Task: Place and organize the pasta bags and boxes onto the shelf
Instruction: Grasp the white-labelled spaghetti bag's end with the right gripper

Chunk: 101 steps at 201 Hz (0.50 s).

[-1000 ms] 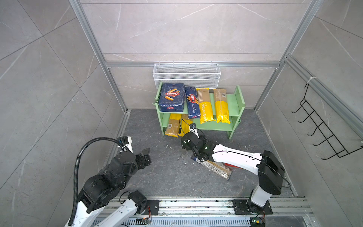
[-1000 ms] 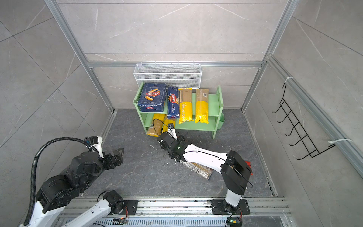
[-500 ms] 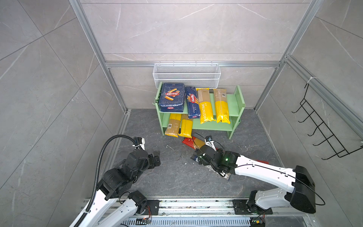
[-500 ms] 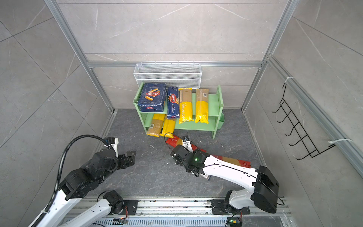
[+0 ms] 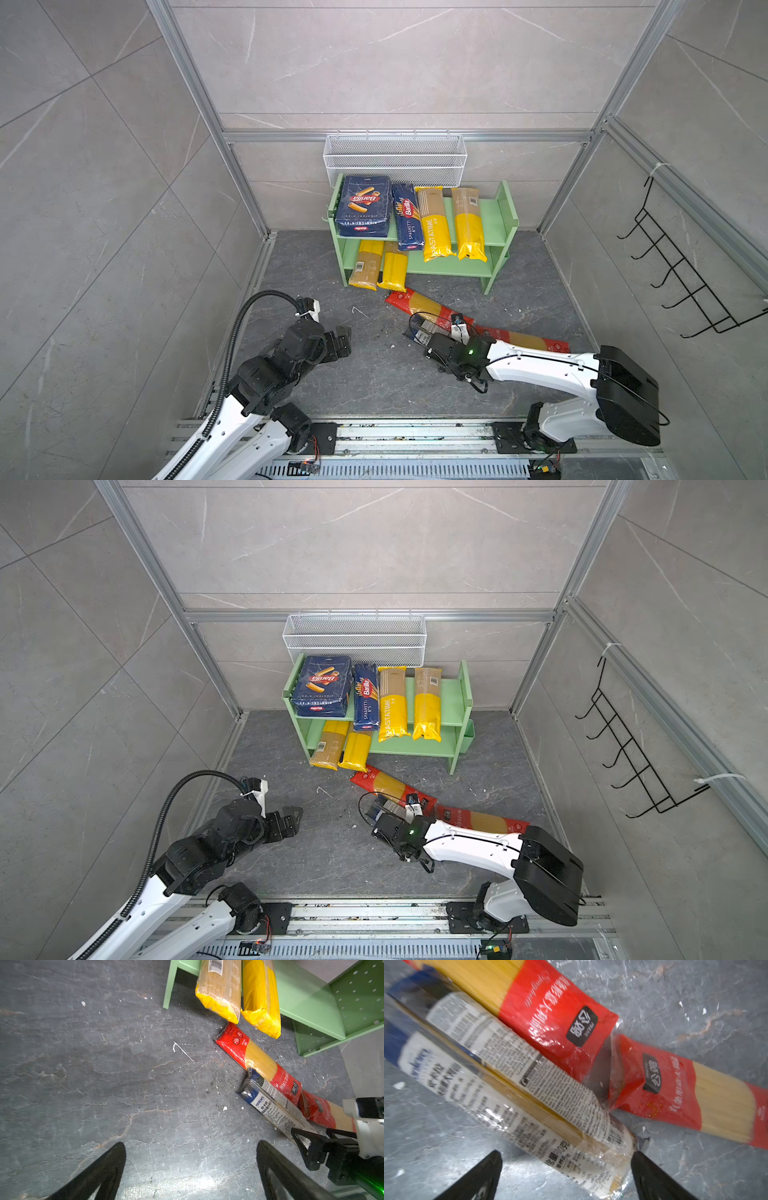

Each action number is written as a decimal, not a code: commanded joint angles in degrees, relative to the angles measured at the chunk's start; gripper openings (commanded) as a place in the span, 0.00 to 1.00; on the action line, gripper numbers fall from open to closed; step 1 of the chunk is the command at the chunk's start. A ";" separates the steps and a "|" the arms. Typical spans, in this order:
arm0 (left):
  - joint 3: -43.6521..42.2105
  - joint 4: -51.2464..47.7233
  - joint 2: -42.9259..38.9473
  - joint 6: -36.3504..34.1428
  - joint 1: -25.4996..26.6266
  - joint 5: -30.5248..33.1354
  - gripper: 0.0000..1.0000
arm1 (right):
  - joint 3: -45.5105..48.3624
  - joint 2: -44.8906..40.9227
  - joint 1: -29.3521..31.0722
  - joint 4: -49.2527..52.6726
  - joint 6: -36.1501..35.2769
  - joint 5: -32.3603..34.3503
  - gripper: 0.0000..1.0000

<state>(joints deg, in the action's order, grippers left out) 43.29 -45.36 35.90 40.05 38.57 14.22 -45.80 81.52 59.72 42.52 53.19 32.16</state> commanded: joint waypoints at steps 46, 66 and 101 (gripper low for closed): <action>-6.88 11.78 2.40 7.33 9.80 -1.63 0.99 | 6.62 0.03 -5.11 -10.01 -2.25 -4.78 0.99; -6.64 13.63 5.69 8.38 15.76 2.41 0.99 | 7.90 0.47 -6.02 -13.86 -4.54 -8.23 0.99; -5.51 14.27 10.58 9.16 21.22 6.14 0.99 | 8.91 3.46 -6.01 -19.39 -6.25 -15.82 0.99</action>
<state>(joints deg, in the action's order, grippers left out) 36.10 -33.74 44.56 47.42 56.99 15.51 -39.09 81.71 53.91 29.93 48.82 26.04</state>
